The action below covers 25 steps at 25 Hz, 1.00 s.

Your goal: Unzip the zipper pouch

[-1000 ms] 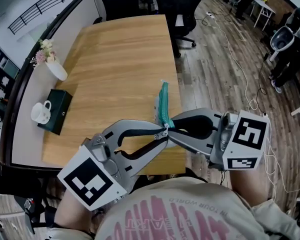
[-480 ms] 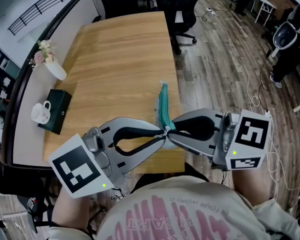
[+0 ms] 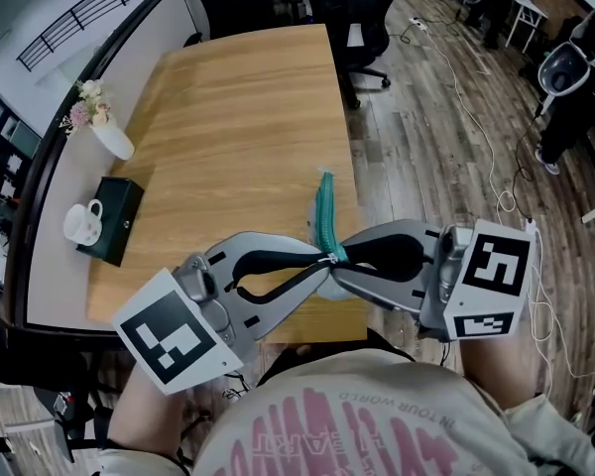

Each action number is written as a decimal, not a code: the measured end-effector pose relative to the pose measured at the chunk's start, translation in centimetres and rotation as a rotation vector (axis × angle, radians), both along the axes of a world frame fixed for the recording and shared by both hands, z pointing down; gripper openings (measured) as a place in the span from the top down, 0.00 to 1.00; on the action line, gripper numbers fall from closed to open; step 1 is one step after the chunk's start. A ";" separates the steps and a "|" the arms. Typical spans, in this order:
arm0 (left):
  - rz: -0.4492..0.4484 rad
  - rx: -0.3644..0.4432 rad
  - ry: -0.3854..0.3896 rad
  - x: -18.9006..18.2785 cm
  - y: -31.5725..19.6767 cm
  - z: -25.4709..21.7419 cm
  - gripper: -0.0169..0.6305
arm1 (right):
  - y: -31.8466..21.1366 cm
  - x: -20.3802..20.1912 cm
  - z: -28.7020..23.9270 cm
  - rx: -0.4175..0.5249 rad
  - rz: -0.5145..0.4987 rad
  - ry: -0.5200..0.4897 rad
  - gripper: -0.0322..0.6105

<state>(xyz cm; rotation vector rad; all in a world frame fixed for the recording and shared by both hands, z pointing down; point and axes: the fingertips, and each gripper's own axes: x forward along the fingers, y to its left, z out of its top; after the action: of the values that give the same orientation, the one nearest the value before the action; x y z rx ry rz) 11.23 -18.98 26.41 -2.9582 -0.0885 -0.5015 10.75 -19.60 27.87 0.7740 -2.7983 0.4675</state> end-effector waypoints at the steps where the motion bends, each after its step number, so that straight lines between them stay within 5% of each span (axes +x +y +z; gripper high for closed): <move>1: -0.008 0.012 -0.002 0.0 0.0 0.1 0.95 | 0.0 0.0 0.0 0.001 0.005 0.003 0.87; 9: -0.129 -0.077 0.025 0.4 -1.2 0.3 0.96 | -0.9 0.5 0.5 0.012 0.037 0.059 0.88; 15: -0.236 0.137 -0.119 -0.5 -2.3 2.1 0.97 | -0.6 -0.5 3.6 -0.047 0.007 0.204 0.89; 18: -0.258 0.067 -0.095 -1.3 -3.0 2.1 0.97 | -0.3 -1.2 3.8 -0.058 -0.031 0.199 0.89; 25: -0.330 0.042 -0.089 -2.7 -4.9 2.5 0.97 | 0.1 -1.8 4.1 -0.073 -0.064 0.206 0.89</move>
<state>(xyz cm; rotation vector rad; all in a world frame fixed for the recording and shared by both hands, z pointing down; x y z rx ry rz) 8.52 -23.88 28.93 -2.9182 0.4018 -0.6655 8.99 -19.54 32.02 0.6744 -2.5920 0.4481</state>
